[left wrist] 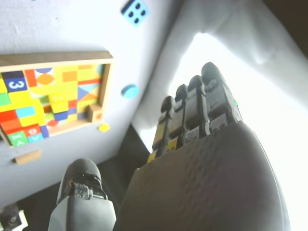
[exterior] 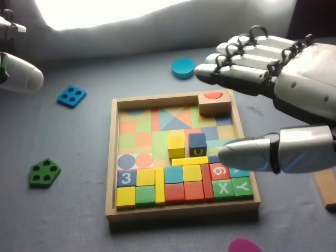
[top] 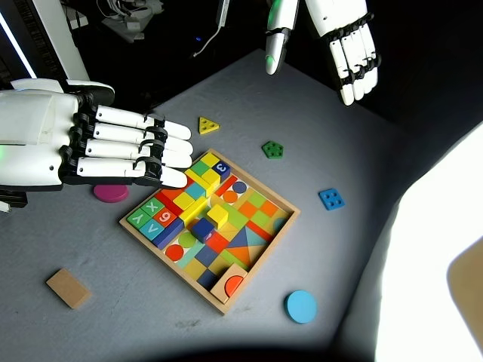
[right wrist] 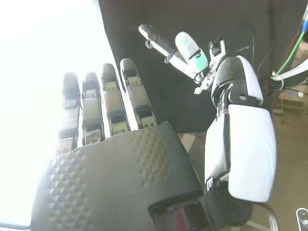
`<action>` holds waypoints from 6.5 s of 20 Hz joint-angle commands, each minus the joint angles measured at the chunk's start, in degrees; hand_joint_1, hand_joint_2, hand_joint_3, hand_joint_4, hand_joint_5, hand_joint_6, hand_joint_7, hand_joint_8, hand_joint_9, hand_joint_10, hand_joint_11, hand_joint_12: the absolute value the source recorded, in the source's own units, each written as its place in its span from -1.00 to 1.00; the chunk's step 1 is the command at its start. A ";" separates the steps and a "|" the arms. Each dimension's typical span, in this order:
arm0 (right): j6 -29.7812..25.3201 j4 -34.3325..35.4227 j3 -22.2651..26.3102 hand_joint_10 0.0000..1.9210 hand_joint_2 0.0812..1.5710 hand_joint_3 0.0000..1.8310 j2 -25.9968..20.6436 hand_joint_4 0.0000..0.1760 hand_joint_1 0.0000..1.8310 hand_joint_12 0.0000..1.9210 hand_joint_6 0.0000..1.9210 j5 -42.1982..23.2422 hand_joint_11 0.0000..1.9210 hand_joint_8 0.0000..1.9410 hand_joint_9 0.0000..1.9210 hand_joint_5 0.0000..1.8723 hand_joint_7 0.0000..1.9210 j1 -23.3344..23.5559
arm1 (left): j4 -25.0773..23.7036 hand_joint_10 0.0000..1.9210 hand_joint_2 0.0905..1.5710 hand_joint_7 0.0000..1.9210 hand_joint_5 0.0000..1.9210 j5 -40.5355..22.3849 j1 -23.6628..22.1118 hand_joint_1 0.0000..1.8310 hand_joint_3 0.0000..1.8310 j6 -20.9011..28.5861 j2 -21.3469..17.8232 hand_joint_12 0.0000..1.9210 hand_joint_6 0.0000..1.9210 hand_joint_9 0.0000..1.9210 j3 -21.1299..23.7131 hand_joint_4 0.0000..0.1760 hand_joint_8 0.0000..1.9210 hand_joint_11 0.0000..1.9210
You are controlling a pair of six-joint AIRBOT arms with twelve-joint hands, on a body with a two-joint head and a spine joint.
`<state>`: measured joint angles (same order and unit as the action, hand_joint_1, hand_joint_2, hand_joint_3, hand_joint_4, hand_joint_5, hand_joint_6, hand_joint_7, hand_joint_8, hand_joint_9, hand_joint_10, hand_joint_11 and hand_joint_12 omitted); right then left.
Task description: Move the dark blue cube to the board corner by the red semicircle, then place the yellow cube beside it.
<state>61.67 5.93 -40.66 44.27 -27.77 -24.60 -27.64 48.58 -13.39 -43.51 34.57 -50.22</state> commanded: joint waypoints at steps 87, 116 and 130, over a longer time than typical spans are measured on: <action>20.03 15.64 -31.49 -1.00 0.40 -0.99 23.60 -1.00 -1.00 -1.00 -0.99 0.78 -1.00 -1.00 -1.00 -0.14 -0.79 -5.85 | -2.00 -1.00 0.38 -0.95 -1.00 -3.84 -0.95 -1.00 -1.00 -0.80 -0.18 -0.68 -1.00 -0.93 0.05 -1.00 -1.00 -1.00; 13.85 10.33 -20.38 -1.00 0.43 -0.99 18.67 -1.00 -1.00 -1.00 -0.98 -2.84 -1.00 -0.99 -1.00 -0.11 -0.77 1.41 | -2.02 -1.00 0.37 -0.94 -0.99 -3.69 -0.95 -1.00 -1.00 -0.95 -0.18 -0.80 -1.00 -0.94 0.04 -1.00 -1.00 -1.00; 15.05 10.26 -21.07 -1.00 0.43 -0.99 25.93 -1.00 -1.00 -1.00 -0.99 0.07 -1.00 -1.00 -1.00 -0.11 -0.77 -0.55 | -2.03 -1.00 0.37 -0.93 -0.99 -3.69 -0.95 -1.00 -1.00 -0.98 -0.18 -0.77 -1.00 -0.94 0.02 -1.00 -1.00 -1.00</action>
<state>76.77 16.82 -62.02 70.43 -21.17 -25.43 -27.59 49.30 -13.52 -44.16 34.57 -50.22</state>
